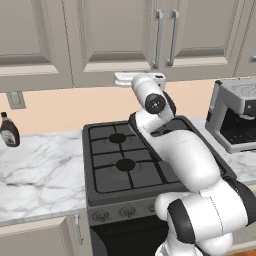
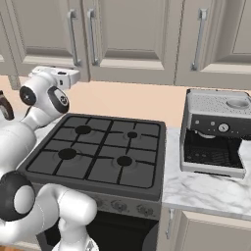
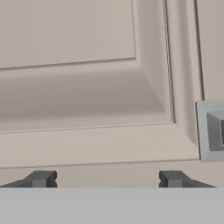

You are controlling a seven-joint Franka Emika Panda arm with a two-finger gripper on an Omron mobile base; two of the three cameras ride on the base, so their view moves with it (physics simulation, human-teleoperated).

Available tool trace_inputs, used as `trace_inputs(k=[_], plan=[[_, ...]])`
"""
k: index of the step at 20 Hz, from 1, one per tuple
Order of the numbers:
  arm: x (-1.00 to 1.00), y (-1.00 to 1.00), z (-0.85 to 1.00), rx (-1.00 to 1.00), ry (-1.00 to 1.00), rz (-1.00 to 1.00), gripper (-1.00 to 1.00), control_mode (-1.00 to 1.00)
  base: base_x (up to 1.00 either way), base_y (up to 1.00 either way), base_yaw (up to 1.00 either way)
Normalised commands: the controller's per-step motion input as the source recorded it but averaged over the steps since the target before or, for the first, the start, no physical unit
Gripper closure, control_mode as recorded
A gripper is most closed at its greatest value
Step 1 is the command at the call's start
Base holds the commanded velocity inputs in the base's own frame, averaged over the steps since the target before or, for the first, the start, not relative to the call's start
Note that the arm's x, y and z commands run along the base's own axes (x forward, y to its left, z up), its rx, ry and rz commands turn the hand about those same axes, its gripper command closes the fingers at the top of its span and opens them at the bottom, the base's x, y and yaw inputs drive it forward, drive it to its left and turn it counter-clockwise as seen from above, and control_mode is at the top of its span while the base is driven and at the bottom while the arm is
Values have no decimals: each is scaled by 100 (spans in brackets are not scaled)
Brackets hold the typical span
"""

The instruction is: Close all open cabinet doors.

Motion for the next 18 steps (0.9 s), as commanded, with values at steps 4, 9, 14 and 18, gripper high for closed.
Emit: trace_inputs(k=[4, 9, 14, 18], plan=[[22, -13, 0, 0, 1, 7, -100, -100, 0, 0, 0], [23, -12, 0, 1, 2, 6, -100, -100, 0, 0, 0], [16, -6, 0, 0, 4, 4, -100, -100, 0, 0, 0], [0, 0, 0, 0, 7, 1, -100, -100, 0, 0, 0]])
